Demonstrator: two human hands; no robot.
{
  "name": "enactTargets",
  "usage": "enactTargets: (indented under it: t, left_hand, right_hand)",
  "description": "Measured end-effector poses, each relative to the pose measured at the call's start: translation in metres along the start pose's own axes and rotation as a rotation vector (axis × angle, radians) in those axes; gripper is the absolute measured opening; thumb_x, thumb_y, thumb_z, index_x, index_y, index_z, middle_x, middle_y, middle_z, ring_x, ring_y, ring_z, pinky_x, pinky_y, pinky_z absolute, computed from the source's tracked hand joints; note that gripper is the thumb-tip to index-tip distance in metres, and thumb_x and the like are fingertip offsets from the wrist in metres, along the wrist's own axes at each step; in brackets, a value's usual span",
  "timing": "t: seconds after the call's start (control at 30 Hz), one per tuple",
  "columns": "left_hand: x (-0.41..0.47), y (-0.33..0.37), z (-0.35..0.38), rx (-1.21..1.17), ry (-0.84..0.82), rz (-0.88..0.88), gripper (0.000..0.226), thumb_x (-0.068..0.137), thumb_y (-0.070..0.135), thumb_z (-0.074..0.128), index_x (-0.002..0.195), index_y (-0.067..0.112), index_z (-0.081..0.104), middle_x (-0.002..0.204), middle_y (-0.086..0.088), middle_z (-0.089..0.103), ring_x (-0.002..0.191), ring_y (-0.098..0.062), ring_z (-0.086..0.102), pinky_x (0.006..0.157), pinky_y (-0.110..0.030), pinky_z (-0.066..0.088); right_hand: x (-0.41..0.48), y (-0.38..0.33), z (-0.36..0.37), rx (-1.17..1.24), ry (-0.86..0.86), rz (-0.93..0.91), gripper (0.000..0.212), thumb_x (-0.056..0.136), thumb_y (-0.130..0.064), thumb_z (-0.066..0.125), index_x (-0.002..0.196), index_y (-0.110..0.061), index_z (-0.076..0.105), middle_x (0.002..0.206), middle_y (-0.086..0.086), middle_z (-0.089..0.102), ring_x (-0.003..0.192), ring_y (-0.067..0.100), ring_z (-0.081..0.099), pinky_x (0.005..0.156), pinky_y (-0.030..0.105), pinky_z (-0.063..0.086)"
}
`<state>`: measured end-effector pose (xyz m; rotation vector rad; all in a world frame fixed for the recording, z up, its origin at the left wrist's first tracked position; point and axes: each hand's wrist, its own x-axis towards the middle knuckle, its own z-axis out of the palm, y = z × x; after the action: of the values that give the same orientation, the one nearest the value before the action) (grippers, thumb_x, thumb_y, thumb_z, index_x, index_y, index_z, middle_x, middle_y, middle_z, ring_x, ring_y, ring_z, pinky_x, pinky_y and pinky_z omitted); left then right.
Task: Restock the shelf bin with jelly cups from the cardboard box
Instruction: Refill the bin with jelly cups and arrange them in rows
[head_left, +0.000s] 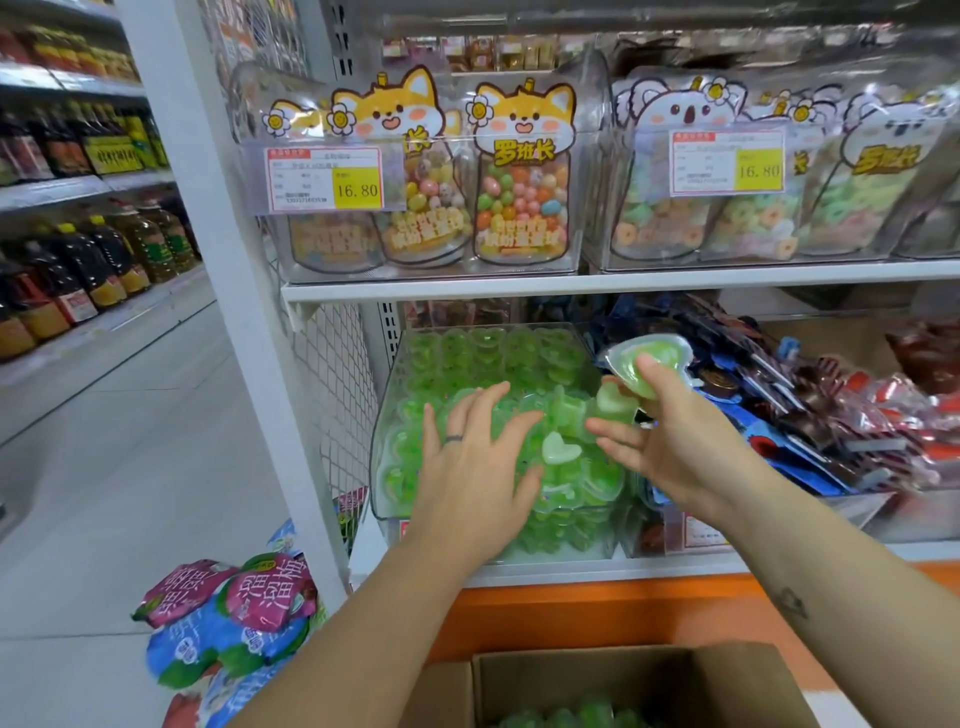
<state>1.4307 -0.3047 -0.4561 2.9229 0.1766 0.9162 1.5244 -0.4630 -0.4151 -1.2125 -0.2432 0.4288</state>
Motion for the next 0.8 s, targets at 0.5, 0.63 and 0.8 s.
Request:
enactTargets:
  t: [0.5, 0.63, 0.8]
  left_hand:
    - [0.001, 0.011, 0.008, 0.060, -0.132, 0.041, 0.048, 0.074, 0.049, 0.070, 0.118, 0.032, 0.062, 0.136, -0.004, 0.049, 0.130, -0.027, 0.043, 0.103, -0.067, 0.024]
    - [0.001, 0.010, 0.004, 0.040, -0.110, 0.040, 0.045, 0.078, 0.047, 0.067, 0.120, 0.033, 0.059, 0.139, -0.002, 0.046, 0.134, -0.026, 0.039, 0.107, -0.066, 0.020]
    - [0.007, -0.007, -0.014, -0.080, -0.014, -0.086, 0.038, 0.087, 0.042, 0.057, 0.125, 0.035, 0.056, 0.140, 0.007, 0.044, 0.136, -0.019, 0.031, 0.114, -0.055, 0.008]
  right_hand:
    - [-0.006, -0.003, 0.000, -0.153, -0.024, 0.038, 0.019, 0.093, -0.032, 0.055, 0.099, -0.016, 0.060, 0.092, -0.004, 0.061, 0.059, 0.010, 0.058, 0.058, 0.019, 0.050]
    - [-0.009, -0.007, -0.003, -0.580, 0.047, -0.234, 0.015, 0.088, -0.025, 0.065, 0.100, -0.016, 0.061, 0.080, 0.000, 0.062, 0.053, 0.000, 0.054, 0.051, 0.015, 0.046]
    - [0.000, -0.007, 0.019, -0.723, 0.027, -0.398, 0.036, 0.074, -0.022, 0.078, 0.095, -0.022, 0.049, 0.086, 0.013, 0.060, 0.069, 0.022, 0.054, 0.074, 0.048, 0.054]
